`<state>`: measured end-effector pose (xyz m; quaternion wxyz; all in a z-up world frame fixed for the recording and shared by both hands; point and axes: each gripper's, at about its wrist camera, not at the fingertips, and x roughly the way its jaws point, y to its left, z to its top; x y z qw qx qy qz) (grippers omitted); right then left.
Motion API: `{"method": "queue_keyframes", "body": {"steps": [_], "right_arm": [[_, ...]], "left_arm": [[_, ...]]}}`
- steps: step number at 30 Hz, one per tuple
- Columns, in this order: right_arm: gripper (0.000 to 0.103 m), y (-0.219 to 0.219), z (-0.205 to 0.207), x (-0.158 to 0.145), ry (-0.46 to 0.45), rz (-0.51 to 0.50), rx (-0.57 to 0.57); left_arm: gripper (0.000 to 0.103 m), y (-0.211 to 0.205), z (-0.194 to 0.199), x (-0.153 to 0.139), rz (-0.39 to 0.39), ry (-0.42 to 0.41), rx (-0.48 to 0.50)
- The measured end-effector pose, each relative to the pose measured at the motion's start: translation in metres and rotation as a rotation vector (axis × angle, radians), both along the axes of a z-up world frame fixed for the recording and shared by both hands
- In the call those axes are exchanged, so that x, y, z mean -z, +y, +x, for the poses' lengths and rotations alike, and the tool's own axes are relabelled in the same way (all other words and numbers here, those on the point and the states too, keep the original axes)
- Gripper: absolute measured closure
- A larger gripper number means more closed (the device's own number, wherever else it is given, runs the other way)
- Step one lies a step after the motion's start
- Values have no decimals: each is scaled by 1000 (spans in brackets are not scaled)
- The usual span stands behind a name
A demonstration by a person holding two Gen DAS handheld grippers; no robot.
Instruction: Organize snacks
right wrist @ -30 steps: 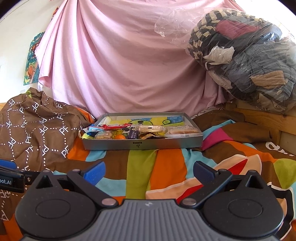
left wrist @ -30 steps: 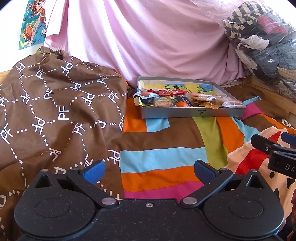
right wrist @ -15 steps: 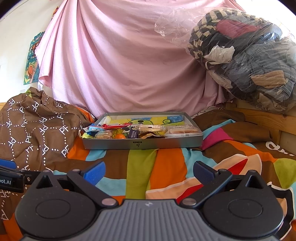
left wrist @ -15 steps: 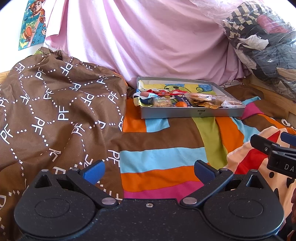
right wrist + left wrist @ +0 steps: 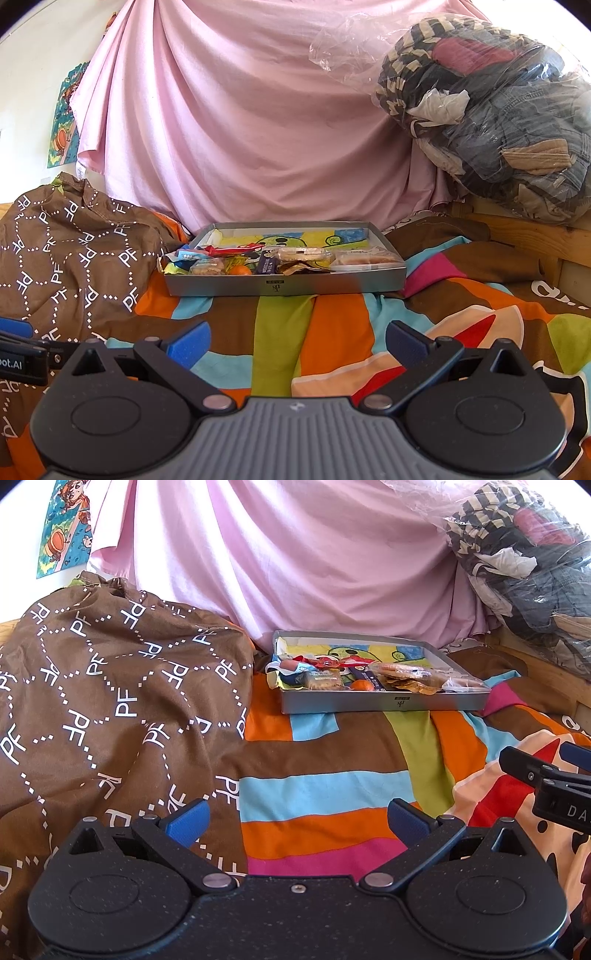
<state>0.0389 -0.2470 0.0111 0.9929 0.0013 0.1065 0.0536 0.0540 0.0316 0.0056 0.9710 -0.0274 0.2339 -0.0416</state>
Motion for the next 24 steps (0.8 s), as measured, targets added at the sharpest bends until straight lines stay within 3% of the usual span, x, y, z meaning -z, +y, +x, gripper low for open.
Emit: {"method": "queue_keyframes", "body": {"steps": [24], "right_arm": [[0, 1, 1, 1, 5, 0, -3]], "left_arm": [[1, 0, 0, 2, 0, 12, -1]]}}
